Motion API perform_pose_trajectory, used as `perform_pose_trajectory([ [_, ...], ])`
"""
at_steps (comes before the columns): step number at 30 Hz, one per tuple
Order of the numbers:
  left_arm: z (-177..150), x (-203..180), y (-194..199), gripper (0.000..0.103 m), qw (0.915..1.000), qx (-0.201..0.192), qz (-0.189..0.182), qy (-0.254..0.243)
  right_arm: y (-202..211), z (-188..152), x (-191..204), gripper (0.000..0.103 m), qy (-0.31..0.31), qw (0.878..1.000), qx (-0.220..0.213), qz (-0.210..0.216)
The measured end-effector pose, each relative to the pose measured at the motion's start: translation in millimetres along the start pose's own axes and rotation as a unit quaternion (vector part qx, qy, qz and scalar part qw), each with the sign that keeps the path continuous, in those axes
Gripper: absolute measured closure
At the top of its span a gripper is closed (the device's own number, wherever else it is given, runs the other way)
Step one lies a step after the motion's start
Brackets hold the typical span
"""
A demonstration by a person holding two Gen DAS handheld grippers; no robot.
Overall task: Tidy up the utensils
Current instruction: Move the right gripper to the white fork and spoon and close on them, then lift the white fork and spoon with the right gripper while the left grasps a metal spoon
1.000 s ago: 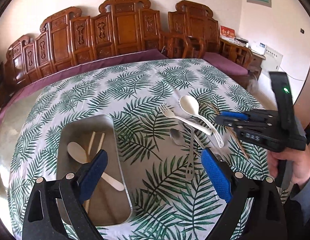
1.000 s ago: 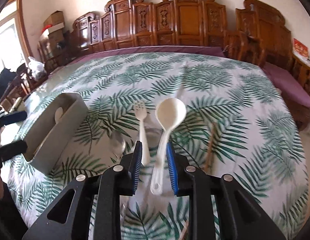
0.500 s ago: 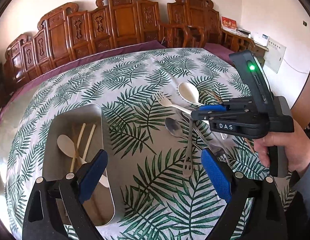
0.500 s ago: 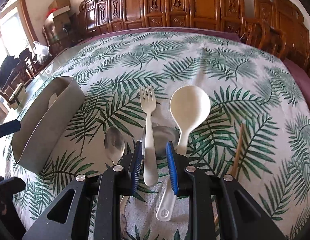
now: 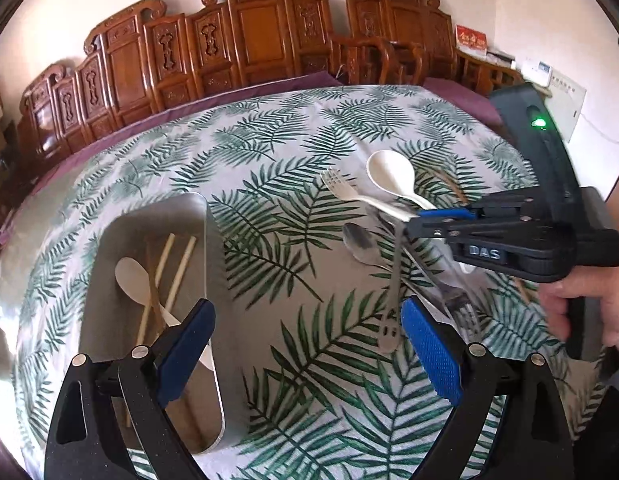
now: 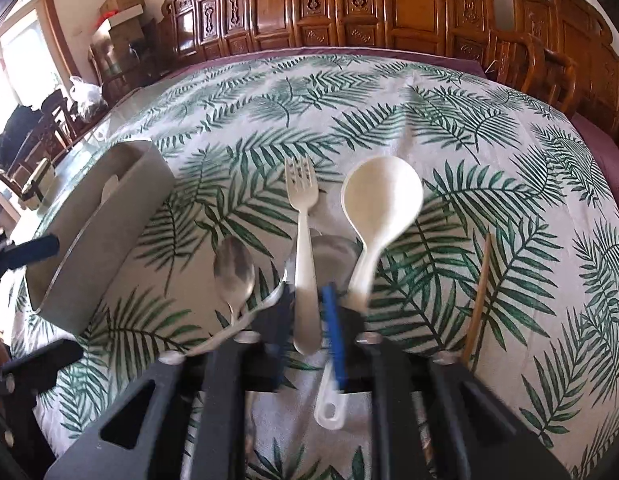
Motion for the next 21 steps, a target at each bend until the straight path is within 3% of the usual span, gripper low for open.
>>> perform_pose_trajectory([
  [8, 6, -2, -7, 0.013, 1.0000, 0.003, 0.003, -0.006, 33, 0, -18, 0.089, -0.013, 0.999, -0.032, 0.003],
  [15, 9, -26, -27, 0.015, 0.9987, 0.030, -0.036, -0.022, 60, -7, -40, 0.089, -0.029, 0.998, -0.052, -0.007],
  [17, 8, -34, -36, 0.033, 0.9975, 0.043, -0.049, -0.028, 63, -9, -44, 0.089, -0.031, 0.998, -0.054, -0.009],
  [21, 2, -49, -52, 0.056, 0.9949, 0.063, -0.066, -0.044, 67, -8, -50, 0.089, -0.034, 0.998, -0.060, -0.012],
])
Point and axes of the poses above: each gripper's, at about its wrist camera, not at the fingertips, and y roughly against the way its jaws point, x to its left, z to its top, the point moved 4 cm from there along -y, roughly the way its jaws point, and after that the axes turned 6 degrees about y, right-handed, at the moved point
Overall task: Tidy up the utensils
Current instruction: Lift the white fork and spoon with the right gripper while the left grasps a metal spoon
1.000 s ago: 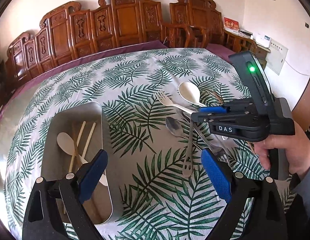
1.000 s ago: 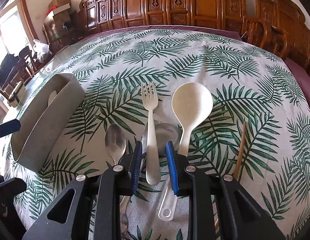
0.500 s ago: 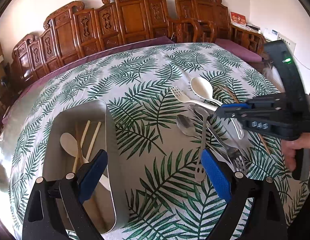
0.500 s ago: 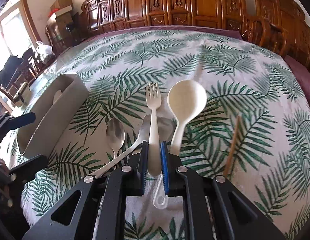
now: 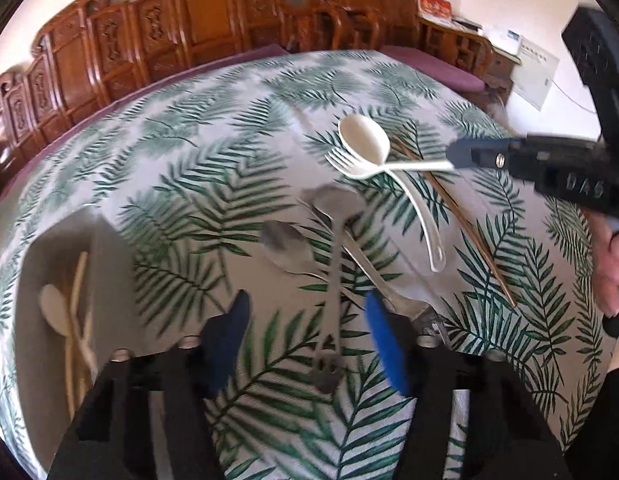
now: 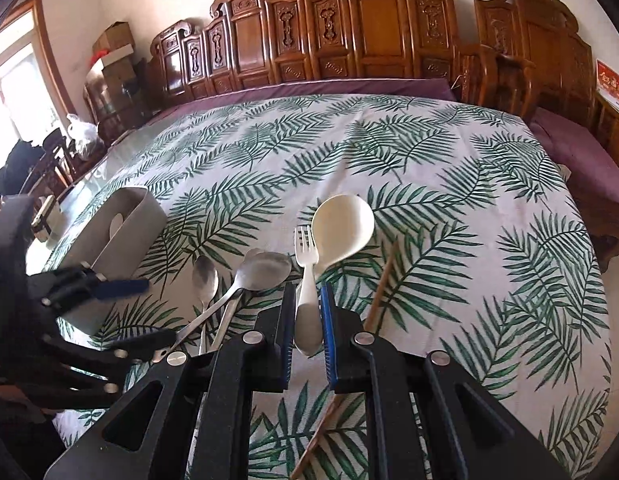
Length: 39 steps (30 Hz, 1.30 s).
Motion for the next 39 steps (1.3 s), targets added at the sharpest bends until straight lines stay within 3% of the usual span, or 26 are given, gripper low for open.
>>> perform_pose_trajectory([
  [2, -2, -3, -8, 0.070, 0.9999, 0.011, -0.006, -0.003, -2, -1, 0, 0.089, 0.004, 1.000, 0.004, -0.002],
  [4, -3, -4, -13, 0.076, 0.9998, 0.018, -0.005, -0.006, -5, -2, 2, 0.089, 0.014, 1.000, 0.013, -0.007],
  [12, -1, -3, -20, 0.079, 0.9998, 0.017, -0.004, -0.005, -16, -14, 5, 0.089, 0.031, 0.998, 0.050, 0.000],
  [14, -1, -2, -20, 0.095, 0.9998, 0.016, -0.012, 0.001, -20, -18, 5, 0.089, 0.034, 0.998, 0.060, -0.004],
  [24, 4, 6, 1, 0.096, 0.9988, 0.003, -0.040, 0.028, -32, -21, 13, 0.088, 0.047, 0.997, 0.068, -0.006],
  [28, 5, 9, 8, 0.096, 0.9986, -0.003, -0.041, 0.032, -36, -13, 17, 0.076, 0.052, 0.997, 0.054, -0.008],
  [39, 9, 14, 21, 0.096, 0.9984, -0.020, -0.038, 0.037, -60, -4, 17, 0.076, 0.050, 0.997, 0.060, -0.024],
])
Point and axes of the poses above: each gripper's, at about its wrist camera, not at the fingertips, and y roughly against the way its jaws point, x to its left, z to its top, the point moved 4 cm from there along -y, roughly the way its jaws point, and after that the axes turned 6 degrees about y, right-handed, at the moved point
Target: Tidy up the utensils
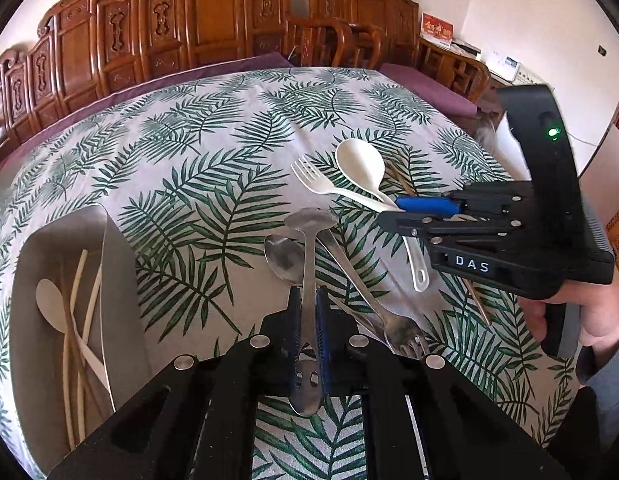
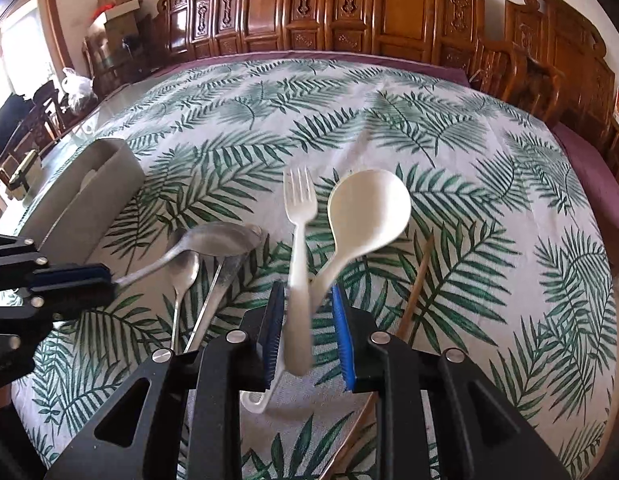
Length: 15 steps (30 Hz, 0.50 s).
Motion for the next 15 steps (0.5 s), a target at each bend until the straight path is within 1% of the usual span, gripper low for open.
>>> perform_pose_trajectory([
  [2, 1, 0, 3, 0.096, 1.0000, -0.003, -0.001, 0.001, 3, -1, -3, 0.076, -0.005, 1.000, -0.005, -0.002],
  [4, 2, 0, 5, 0.096, 1.0000, -0.008, -0.001, 0.002, 5, -2, -5, 0.082, -0.007, 1.000, -0.005, -0.004],
  [6, 3, 1, 8, 0.096, 0.9999, -0.011, -0.002, 0.004, 7, -3, -6, 0.083, -0.005, 1.000, -0.005, -0.006],
  [9, 4, 2, 11, 0.096, 0.9999, -0.016, -0.002, 0.005, 12, -4, -5, 0.083, 0.005, 1.000, -0.010, -0.014],
  [12, 6, 4, 15, 0.096, 0.9998, -0.020, -0.002, 0.007, 19, 0, -4, 0.083, 0.007, 1.000, -0.027, -0.011],
  [15, 8, 5, 18, 0.096, 0.9996, -0.025, -0.003, 0.010, 18, 9, 2, 0.081, 0.015, 0.999, -0.042, 0.004],
])
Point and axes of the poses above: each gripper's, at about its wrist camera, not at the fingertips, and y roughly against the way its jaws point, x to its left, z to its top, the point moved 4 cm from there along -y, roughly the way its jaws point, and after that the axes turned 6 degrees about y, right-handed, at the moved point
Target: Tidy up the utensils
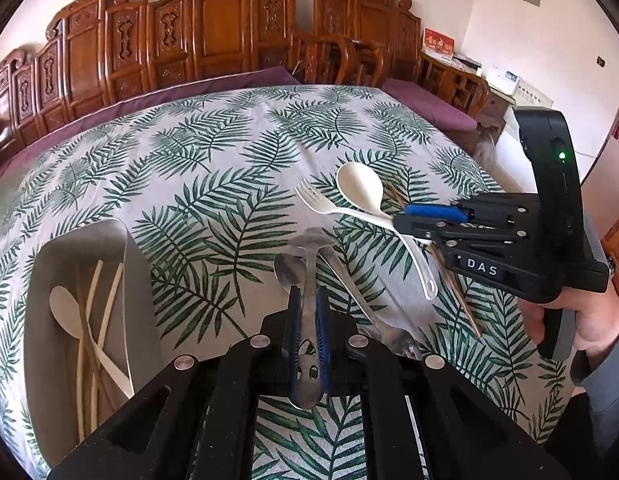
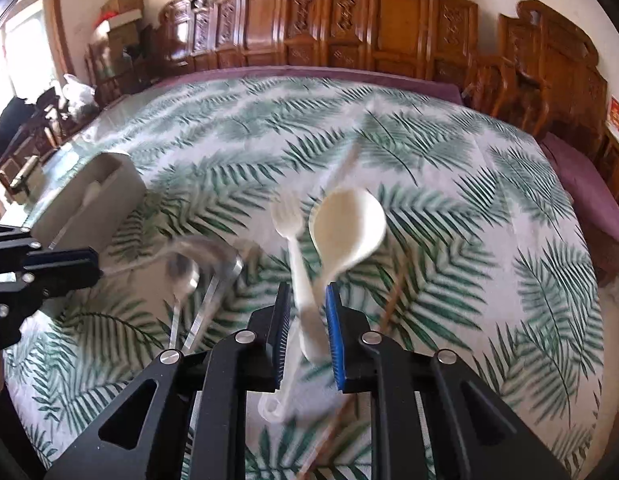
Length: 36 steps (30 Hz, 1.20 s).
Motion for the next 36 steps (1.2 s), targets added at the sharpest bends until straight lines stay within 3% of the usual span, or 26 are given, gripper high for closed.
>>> perform_pose_trajectory([
  [5, 3, 1, 2, 0.097, 1.0000, -0.004, -0.003, 0.007, -25, 12, 7, 0.081, 0.032, 0.999, 0.025, -0.012],
  [7, 3, 1, 3, 0.103, 1.0000, -0.006, -0.004, 0.007, -34, 14, 3, 0.081, 0.028, 0.999, 0.038, -0.018],
  [11, 5, -3, 8, 0.103, 0.9999, -0.012, -0.007, 0.000, -39, 16, 1, 0.081, 0.025, 0.999, 0.045, -0.009],
  [15, 5, 2, 4, 0.103, 1.0000, -0.004, -0.007, 0.003, -46, 15, 6, 0.081, 0.028, 0.998, 0.059, 0.004],
  [20, 3, 12, -6, 0.103, 0.9998, 0.012, 0.005, 0.015, -53, 13, 8, 0.083, 0.036, 0.997, 0.071, -0.010],
  [21, 3, 13, -7, 0.103, 0.9997, 0.015, 0.006, 0.016, -52, 12, 8, 0.094, 0.037, 0.997, 0.070, -0.009],
  [24, 4, 15, -14, 0.102, 0.9995, 0.023, 0.015, 0.014, -49, 9, 8, 0.094, 0.035, 0.997, 0.062, -0.010],
  [28, 4, 15, -33, 0.085, 0.9980, 0.055, 0.031, -0.011, -37, 9, 4, 0.094, 0.022, 0.999, 0.038, -0.003],
  [36, 1, 18, -67, 0.082, 0.9915, 0.111, 0.059, -0.036, -9, 12, -6, 0.094, -0.002, 1.000, 0.000, 0.005],
])
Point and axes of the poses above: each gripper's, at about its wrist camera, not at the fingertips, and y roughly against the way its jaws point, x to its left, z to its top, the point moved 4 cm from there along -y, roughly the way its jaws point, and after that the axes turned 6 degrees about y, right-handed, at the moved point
